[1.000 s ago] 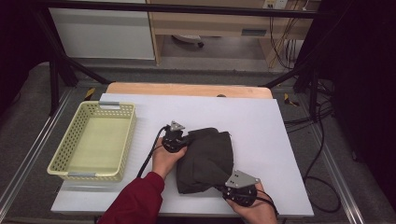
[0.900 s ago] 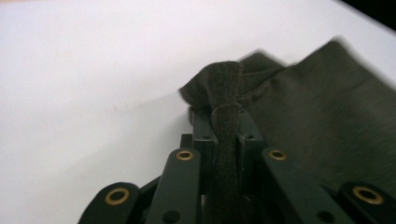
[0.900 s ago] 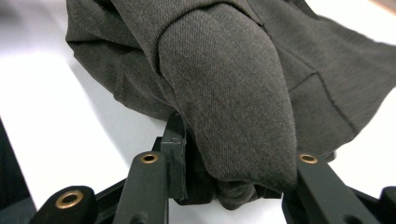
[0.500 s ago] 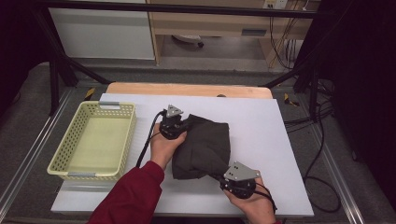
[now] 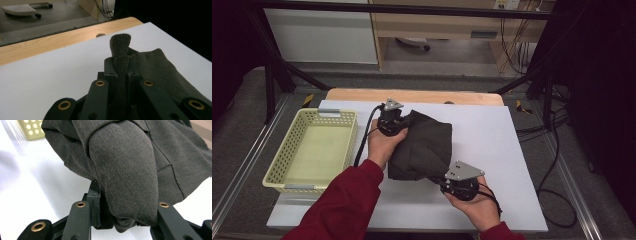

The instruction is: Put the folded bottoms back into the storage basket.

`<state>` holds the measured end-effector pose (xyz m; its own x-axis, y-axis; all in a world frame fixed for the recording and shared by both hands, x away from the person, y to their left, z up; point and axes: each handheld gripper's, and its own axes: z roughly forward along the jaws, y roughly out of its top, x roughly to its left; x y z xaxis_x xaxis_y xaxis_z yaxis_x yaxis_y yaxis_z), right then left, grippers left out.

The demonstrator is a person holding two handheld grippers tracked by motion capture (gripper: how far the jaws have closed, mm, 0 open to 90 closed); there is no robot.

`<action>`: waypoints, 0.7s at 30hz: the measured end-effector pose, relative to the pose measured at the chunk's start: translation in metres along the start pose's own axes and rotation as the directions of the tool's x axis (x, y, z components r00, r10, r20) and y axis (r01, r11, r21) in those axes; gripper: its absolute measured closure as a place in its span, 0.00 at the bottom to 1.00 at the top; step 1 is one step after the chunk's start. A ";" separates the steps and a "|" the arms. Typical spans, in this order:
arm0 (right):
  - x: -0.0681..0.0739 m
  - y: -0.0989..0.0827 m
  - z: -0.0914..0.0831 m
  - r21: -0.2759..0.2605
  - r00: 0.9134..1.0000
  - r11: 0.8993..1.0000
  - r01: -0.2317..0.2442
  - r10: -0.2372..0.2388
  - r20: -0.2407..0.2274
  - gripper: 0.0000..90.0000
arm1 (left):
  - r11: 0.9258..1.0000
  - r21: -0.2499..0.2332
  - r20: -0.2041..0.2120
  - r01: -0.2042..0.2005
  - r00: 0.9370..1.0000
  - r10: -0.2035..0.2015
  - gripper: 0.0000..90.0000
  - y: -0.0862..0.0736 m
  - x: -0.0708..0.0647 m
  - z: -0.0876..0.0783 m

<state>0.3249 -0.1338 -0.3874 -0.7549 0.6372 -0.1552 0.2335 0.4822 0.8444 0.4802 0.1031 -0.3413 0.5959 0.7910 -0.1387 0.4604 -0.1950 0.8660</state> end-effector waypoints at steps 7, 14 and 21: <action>0.001 0.017 0.005 -0.014 1.000 1.000 0.007 -0.007 -0.016 0.71 | 1.000 -0.017 -0.030 -0.013 0.999 0.013 0.92 0.013 0.006 -0.013; 0.002 0.031 0.011 -0.039 1.000 0.999 0.004 -0.005 -0.029 0.71 | 0.999 -0.043 -0.059 -0.025 0.998 0.022 0.92 0.024 0.013 -0.026; 0.003 0.046 0.020 -0.045 0.999 0.999 0.013 -0.016 -0.046 0.71 | 0.997 -0.060 -0.083 -0.043 0.996 0.038 0.92 0.031 0.025 -0.038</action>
<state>0.3453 -0.0973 -0.3589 -0.7856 0.6016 -0.1447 0.1955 0.4632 0.8644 0.4845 0.1384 -0.2996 0.5564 0.8283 -0.0655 0.3940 -0.1935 0.8985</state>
